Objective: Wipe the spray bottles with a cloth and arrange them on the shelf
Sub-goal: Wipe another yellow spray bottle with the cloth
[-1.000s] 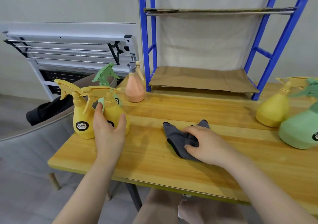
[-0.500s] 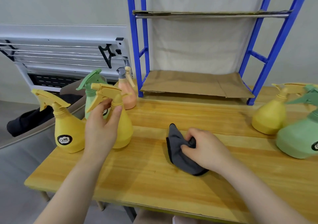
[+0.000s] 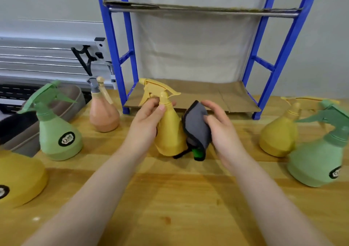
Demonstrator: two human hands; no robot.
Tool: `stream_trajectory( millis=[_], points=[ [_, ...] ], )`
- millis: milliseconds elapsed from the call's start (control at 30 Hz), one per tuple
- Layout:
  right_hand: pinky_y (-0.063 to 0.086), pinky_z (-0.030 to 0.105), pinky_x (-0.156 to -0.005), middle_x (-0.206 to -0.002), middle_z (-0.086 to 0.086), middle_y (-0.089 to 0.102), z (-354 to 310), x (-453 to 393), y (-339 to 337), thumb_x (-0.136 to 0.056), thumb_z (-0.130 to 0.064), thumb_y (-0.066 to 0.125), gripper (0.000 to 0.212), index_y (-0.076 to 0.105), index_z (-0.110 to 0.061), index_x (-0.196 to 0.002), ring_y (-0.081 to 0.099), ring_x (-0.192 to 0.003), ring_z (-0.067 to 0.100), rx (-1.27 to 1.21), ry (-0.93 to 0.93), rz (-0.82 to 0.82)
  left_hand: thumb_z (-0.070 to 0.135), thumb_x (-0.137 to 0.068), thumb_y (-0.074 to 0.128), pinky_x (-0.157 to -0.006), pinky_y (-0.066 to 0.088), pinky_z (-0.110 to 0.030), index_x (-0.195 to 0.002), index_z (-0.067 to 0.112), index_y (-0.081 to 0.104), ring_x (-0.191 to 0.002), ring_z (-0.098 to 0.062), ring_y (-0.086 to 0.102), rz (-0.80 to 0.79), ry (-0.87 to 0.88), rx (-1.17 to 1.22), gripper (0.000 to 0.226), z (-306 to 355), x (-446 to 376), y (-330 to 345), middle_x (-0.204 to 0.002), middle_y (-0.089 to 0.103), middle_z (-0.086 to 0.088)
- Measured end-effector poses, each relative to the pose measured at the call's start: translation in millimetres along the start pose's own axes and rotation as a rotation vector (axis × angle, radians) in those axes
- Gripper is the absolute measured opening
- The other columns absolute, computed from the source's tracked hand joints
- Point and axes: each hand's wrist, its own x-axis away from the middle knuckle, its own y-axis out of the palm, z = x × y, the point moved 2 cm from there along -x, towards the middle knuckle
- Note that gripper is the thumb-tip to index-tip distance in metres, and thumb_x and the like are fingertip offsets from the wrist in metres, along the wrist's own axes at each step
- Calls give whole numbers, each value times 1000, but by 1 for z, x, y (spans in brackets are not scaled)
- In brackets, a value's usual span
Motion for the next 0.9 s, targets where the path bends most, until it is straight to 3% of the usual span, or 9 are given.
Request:
stream_trajectory(
  millis=[100,167,300,433,567,733,833,900],
  points=[
    [53,13,-82,-108,-25,63,12,0,2,-98,-3,41,44,57,-29,-130,61,-93,-14,6,-12,-74,18,-102,46,-82,52,-20,-120,15,60,-97,-7,65,-33,92,-64,23,-5,2,3,-112,70,6],
    [51,13,-87,-120,-19,63,17,0,6,-97,-3,46,46,54,-25,-136,59,-104,-11,43,-67,-126,15,-101,48,-82,49,-20,-118,12,60,-93,-4,61,-39,178,-147,21,-8,3,3,-104,67,6],
    [48,39,-103,-131,-13,61,22,5,14,-91,-25,64,48,52,-27,-137,56,-122,5,181,-232,-140,13,-101,49,-87,45,-16,-121,10,58,-103,-2,61,-83,250,-226,23,-16,8,8,-110,66,7],
    [46,37,-105,-130,-14,62,19,10,15,-87,-12,70,52,54,-22,-136,55,-123,2,174,-369,-109,10,-99,48,-85,45,-12,-119,13,59,-104,1,61,-127,252,-178,23,-19,11,12,-107,67,14],
    [48,34,-102,-125,-15,64,15,16,14,-82,-21,69,51,56,-30,-130,58,-119,2,93,-395,-73,11,-99,45,-76,46,-10,-108,21,59,-91,5,61,-167,220,-86,19,-19,16,19,-93,66,22],
    [43,20,-103,-136,-15,56,12,16,10,-84,2,52,65,42,-19,-145,50,-127,-3,-58,-302,-270,11,-101,45,-74,47,-13,-113,13,58,-90,1,62,-135,238,-45,19,-19,14,17,-95,67,16],
    [46,31,-105,-135,-19,54,15,14,14,-85,2,59,70,40,-30,-144,52,-125,0,54,-335,-274,9,-101,45,-73,47,-14,-112,10,58,-89,-1,63,-120,245,-56,18,-19,11,12,-94,66,15],
    [50,37,-100,-130,-21,57,17,14,15,-83,-10,63,66,43,-39,-140,57,-118,4,171,-385,-189,9,-101,45,-75,47,-15,-113,11,59,-91,-2,63,-121,248,-70,18,-20,11,11,-95,66,15]
  ],
)
